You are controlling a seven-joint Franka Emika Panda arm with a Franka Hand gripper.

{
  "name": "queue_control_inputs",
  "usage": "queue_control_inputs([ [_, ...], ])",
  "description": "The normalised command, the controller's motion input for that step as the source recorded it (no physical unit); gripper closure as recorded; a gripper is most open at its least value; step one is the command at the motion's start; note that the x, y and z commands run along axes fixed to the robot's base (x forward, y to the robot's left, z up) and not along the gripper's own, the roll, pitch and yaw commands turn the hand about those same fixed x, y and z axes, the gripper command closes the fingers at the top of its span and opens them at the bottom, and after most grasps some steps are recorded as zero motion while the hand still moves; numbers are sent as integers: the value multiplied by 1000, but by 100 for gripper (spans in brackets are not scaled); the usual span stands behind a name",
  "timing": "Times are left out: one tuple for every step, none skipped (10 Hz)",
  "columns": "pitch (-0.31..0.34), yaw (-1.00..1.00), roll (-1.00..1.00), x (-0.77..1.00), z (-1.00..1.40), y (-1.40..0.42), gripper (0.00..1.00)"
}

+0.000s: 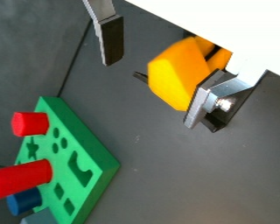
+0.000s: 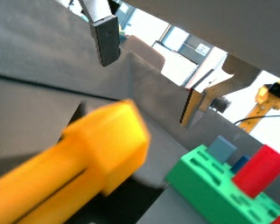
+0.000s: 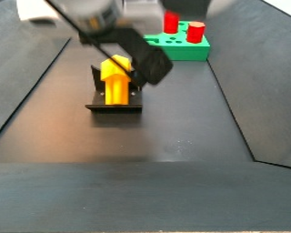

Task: Pick up the 3 prong object. Move up. Place the 3 prong object on the fixture. Regrasp the 3 prong object. Move to above the board. Insert the 3 prong object.
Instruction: Regrasp the 3 prong object.

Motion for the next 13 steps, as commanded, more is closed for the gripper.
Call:
queue_control_inputs([
  [-17, -10, -9, -33, 422, 2, 0],
  [-27, -3, -19, -28, 228, 2, 0],
  [51, 20, 1000, -103, 669, -723, 0],
  [50, 22, 1000, -102, 594, -690, 0],
  [42, 21, 1000, -105, 481, -565, 0],
  [35, 20, 1000, -98, 292, -404, 0],
  [32, 20, 1000, -49, 62, -173, 0],
  [35, 20, 1000, -9, 13, -48, 0],
  [38, 20, 1000, 18, 0, -19, 0],
  [37, 21, 1000, 15, 0, -33, 0],
  [34, 21, 1000, 1, 4, -26, 0],
  [30, 22, 1000, -6, 0, -23, 0],
  [27, 23, 1000, -6, -2, -21, 0],
])
